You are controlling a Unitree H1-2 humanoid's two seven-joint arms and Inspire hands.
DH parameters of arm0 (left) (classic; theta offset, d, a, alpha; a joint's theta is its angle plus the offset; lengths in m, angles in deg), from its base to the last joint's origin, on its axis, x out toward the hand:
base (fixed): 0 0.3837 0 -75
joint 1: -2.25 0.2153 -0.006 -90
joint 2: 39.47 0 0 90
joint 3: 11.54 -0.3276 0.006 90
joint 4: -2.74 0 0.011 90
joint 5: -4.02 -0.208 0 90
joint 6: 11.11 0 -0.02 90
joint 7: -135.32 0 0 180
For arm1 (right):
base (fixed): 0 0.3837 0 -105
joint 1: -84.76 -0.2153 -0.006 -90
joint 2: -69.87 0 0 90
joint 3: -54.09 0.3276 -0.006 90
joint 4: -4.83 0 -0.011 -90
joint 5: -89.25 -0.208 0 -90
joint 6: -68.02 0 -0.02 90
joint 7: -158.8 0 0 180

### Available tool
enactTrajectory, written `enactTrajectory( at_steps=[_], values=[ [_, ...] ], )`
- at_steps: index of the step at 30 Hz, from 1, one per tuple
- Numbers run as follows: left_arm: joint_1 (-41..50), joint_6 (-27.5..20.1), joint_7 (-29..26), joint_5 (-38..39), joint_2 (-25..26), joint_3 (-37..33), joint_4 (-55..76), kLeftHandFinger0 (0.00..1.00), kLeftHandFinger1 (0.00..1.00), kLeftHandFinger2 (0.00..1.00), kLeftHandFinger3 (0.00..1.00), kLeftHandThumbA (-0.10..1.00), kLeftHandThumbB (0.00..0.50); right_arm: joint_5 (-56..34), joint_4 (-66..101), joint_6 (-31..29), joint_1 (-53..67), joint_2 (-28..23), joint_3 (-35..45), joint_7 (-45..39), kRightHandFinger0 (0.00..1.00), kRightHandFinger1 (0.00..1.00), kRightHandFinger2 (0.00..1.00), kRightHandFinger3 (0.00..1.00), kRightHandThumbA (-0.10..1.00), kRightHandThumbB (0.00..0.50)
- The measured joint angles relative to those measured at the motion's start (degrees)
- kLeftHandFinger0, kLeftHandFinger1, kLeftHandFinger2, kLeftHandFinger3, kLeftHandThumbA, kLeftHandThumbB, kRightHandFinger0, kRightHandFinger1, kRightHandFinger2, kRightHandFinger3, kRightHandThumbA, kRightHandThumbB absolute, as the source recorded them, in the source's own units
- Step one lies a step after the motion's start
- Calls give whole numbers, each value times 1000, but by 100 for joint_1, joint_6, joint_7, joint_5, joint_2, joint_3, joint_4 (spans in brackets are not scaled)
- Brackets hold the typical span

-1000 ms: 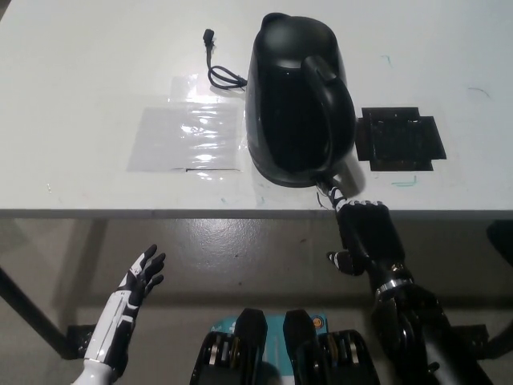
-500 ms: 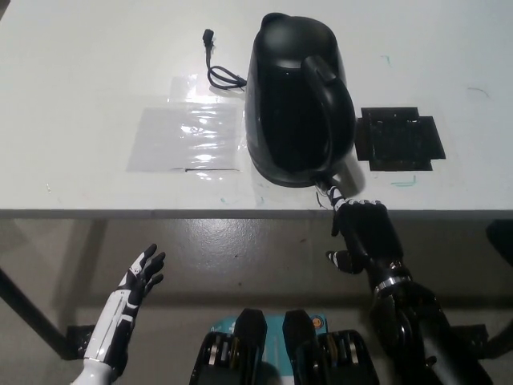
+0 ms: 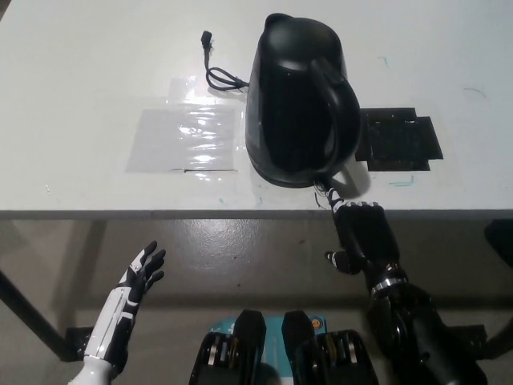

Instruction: A kettle is kept at the center of the table close to the robot and the robot uses its right index finger to press downwards on the transparent start boiling button

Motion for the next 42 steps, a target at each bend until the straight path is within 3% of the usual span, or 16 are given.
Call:
enactTrajectory(
  at_steps=[7,8,9,10,11,12,17,22,24,29,34,36,42],
  values=[
    [-9,0,-1,-17,1,0,0,1000,1000,1000,1000,1000,294,-32,509,37,92,-61,-5,-126,0,0,133,1000,1000,204],
    [-9,0,0,-21,2,0,0,1000,1000,1000,1000,1000,296,-43,671,40,143,-87,-2,-133,0,15,176,1000,1000,217],
    [-9,0,0,-24,2,0,0,1000,1000,1000,1000,999,297,-59,852,26,204,-111,-1,-131,171,258,411,1000,1000,239],
    [-8,0,0,-24,3,0,0,1000,1000,1000,1000,998,299,-80,977,12,250,-124,0,-129,468,582,775,1000,1000,268],
    [-8,0,0,-25,4,0,0,1000,1000,1000,1000,995,299,-114,1237,-12,343,-141,0,-133,827,944,1000,1000,1000,280],
    [-8,0,0,-25,4,0,0,1000,1000,1000,1000,994,299,-122,1350,-20,383,-150,-2,-138,1000,1000,1000,1000,1000,277],
    [-9,1,0,-32,3,-2,-1,1000,1000,1000,1000,994,296,-255,2507,-221,820,-299,-15,-165,1000,1000,1000,1000,1000,331],
    [-7,2,0,-29,3,-1,-2,1000,1000,1000,1000,993,320,-410,3673,-442,1383,-449,-17,-202,1000,1000,1000,1000,1000,303],
    [-9,2,1,-28,5,-1,-2,1000,1000,1000,1000,1000,297,-509,4136,-575,1643,-557,-9,-224,1000,1000,1000,1000,1000,310],
    [-10,2,1,-27,14,-1,-2,1000,1000,1000,1000,980,294,-870,4973,-990,2255,-877,118,-240,1000,1000,1000,1000,1000,287],
    [-11,1,0,-25,14,0,-3,1000,1000,1000,1000,992,299,-1335,5393,-1456,2762,-1042,393,-216,1000,1000,1000,1000,1000,339],
    [-11,1,1,-25,13,0,-7,1000,1000,1000,1000,988,299,-1474,5553,-1662,3027,-1035,575,-149,1000,1000,1000,1000,1000,275],
    [-8,2,1,-17,11,0,-15,1000,1000,1000,1000,984,287,-1787,5453,-2261,3561,-1031,1141,171,1000,1000,1000,1000,1000,260]
  ],
)
